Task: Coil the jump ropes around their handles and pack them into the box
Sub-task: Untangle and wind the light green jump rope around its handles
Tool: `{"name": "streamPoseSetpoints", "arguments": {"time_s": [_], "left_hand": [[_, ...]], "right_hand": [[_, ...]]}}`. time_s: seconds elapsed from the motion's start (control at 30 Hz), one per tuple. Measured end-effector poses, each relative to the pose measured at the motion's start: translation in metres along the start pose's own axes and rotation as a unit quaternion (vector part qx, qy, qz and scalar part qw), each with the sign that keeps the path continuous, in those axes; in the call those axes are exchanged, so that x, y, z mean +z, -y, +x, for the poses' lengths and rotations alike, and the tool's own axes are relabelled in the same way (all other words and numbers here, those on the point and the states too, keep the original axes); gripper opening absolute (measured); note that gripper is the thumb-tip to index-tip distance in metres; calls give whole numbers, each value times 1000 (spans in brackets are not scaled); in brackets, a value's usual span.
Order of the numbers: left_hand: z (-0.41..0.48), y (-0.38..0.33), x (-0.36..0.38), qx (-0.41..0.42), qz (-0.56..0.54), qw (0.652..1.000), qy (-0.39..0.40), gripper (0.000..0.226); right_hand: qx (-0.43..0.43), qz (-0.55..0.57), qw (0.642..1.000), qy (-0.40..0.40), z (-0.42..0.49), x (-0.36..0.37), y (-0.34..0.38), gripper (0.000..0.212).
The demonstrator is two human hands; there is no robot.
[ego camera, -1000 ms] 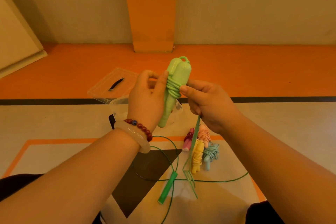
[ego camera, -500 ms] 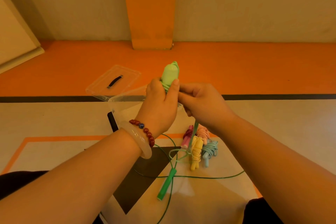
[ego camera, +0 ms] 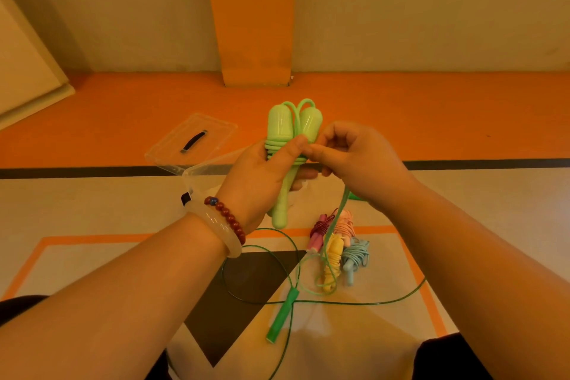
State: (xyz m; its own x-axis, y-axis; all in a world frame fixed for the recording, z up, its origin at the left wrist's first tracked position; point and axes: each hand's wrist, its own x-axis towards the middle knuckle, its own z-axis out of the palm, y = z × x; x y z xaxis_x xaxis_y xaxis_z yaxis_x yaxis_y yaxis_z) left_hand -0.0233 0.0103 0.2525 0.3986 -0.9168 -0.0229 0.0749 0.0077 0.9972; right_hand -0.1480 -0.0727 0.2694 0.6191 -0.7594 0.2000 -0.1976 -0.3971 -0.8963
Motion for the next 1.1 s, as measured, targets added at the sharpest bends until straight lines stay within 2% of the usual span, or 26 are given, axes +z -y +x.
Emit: {"name": "streamPoseSetpoints", "arguments": {"time_s": [0.13,0.37,0.57,0.67,0.77,0.83,0.97,1.1], "left_hand": [[1,-1,-1,-18,14,999,-39,34],[0,-11,-5,-56,-115,992,-7,43],[1,-12,-7,-49,-135,990,-16,51],[2,-13,-6,-51,-136,989,-23,41],[2,-15,-6,-54,-138,989,-20,40],[0,-15,-6,-47,-131,990,-25,33],[-2,-12,-4,-34,-95,993,-65,25],[2,-8,-7,22,34,986,-160,30]], "right_hand": [[8,-37,999,25,3,-4,2,18],[22,-25,997,69,4,-8,2,17],[14,-34,997,72,3,-8,2,13],[6,5,998,62,3,-8,4,5],[31,110,989,97,3,-5,3,25],[25,104,989,98,2,-4,3,21],[3,54,998,40,1,-2,6,12],[5,52,999,11,0,3,10,9]]}}
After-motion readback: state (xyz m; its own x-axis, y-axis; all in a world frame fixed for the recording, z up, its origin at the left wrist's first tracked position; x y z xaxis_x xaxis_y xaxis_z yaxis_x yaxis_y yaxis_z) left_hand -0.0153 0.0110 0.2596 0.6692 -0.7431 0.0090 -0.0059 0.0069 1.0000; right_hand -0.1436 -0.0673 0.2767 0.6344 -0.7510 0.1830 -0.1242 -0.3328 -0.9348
